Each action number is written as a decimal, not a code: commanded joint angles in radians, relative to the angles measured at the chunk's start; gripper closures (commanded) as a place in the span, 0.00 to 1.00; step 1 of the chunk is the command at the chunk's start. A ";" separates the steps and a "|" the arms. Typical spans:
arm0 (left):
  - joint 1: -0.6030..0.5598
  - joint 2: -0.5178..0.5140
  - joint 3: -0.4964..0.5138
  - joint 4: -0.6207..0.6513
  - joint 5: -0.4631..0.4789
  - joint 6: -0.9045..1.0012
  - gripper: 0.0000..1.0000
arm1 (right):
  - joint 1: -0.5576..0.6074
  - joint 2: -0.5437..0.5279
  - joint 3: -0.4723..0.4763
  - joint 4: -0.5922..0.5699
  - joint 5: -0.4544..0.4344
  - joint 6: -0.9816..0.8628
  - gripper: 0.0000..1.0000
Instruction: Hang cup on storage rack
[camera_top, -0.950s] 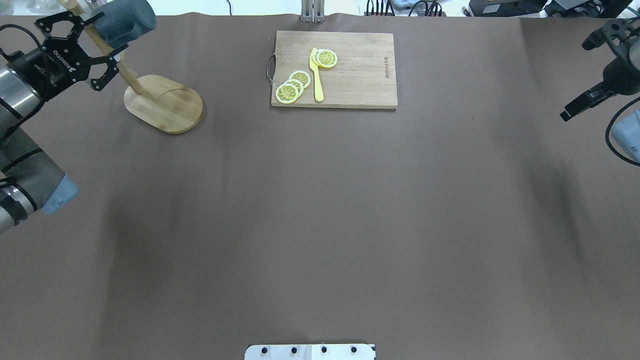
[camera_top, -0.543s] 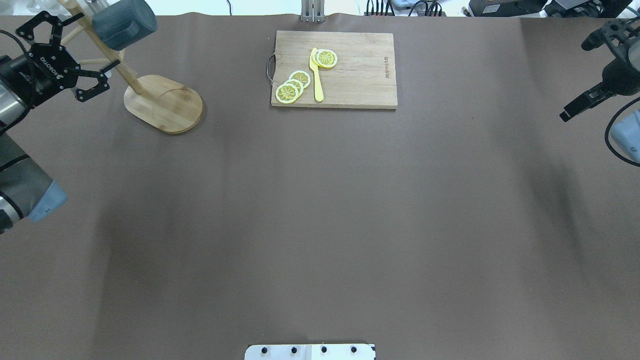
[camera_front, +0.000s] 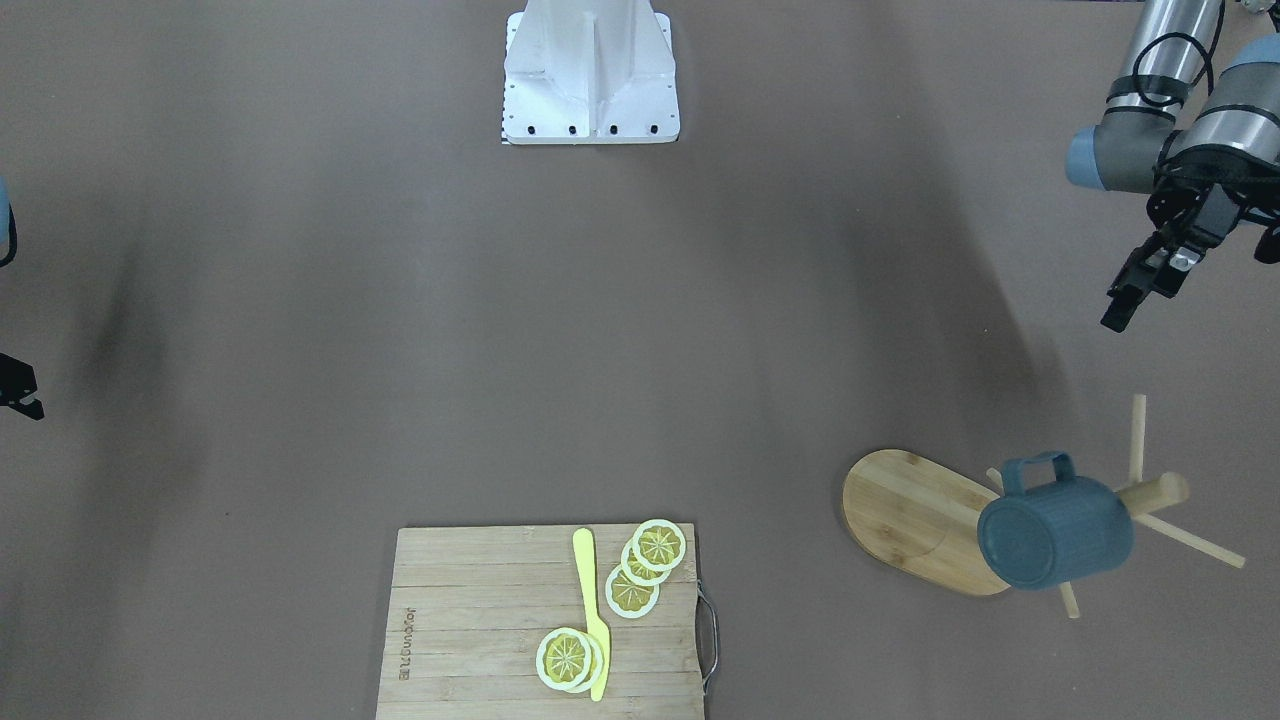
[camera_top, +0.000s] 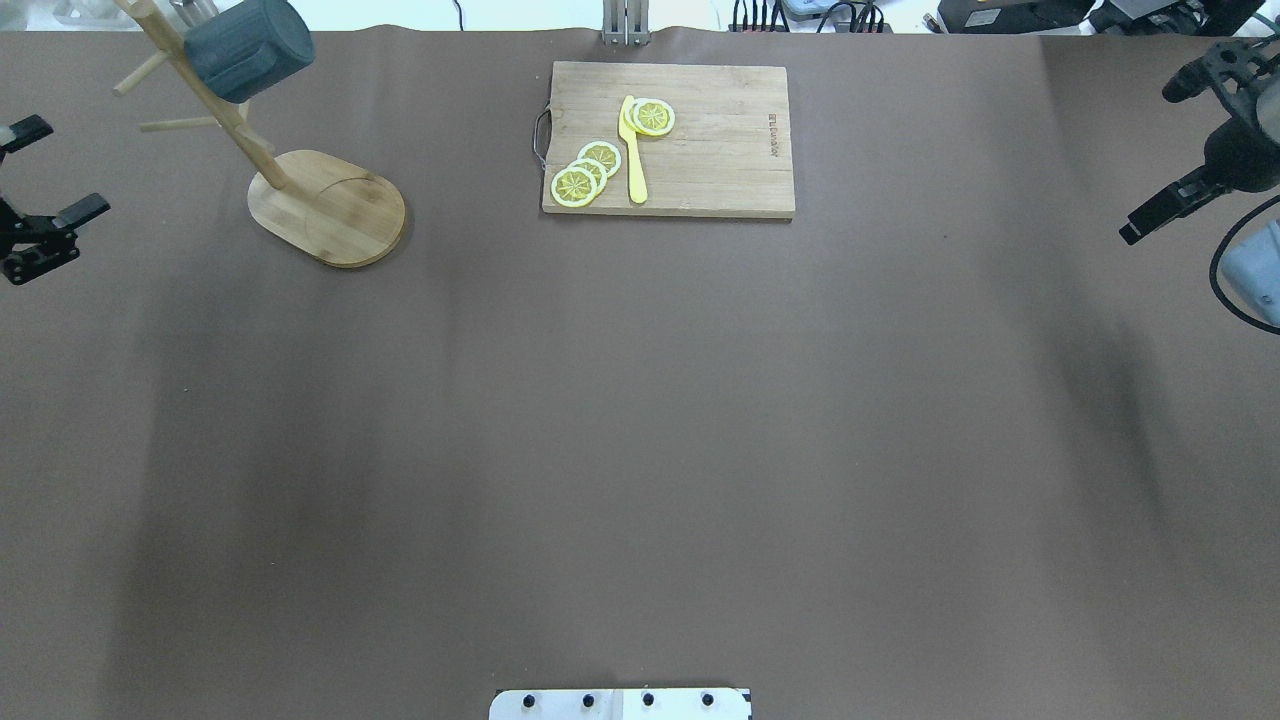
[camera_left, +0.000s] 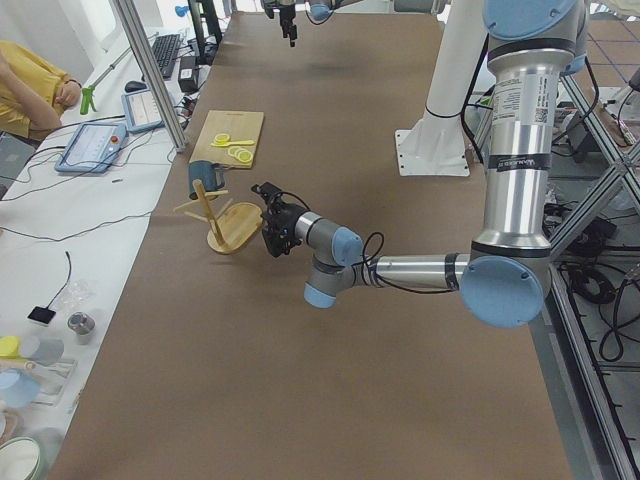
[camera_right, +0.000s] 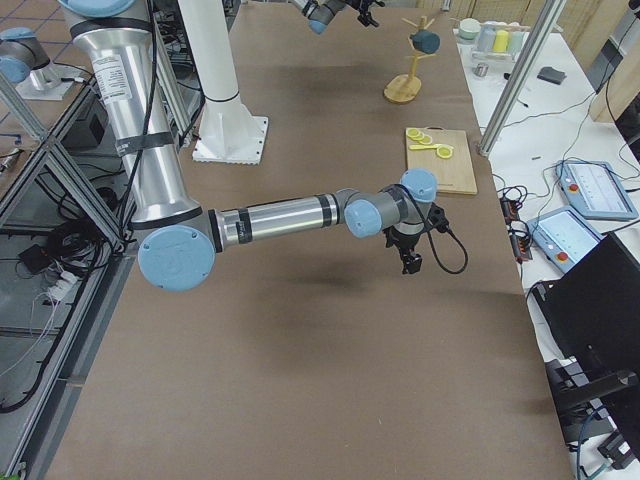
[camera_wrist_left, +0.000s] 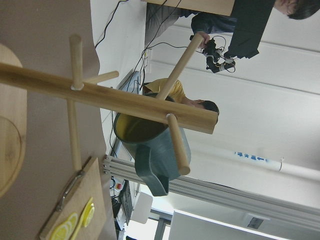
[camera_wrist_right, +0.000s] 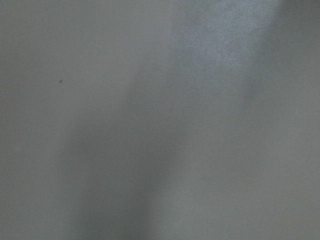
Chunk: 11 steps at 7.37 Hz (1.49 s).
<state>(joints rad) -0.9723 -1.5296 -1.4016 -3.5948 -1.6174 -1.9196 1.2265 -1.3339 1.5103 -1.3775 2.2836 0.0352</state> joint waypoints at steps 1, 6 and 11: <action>-0.154 0.051 0.001 0.162 -0.155 0.567 0.02 | 0.005 -0.004 0.001 0.000 -0.003 0.000 0.00; -0.314 0.034 -0.060 0.849 -0.217 1.530 0.02 | 0.154 -0.010 0.001 -0.014 -0.018 0.103 0.00; -0.358 -0.056 -0.174 1.544 -0.660 1.620 0.02 | 0.307 -0.095 0.001 -0.129 -0.039 -0.054 0.00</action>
<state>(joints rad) -1.3264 -1.5681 -1.5708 -2.2045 -2.1583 -0.3018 1.5082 -1.3995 1.5097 -1.4828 2.2489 0.0234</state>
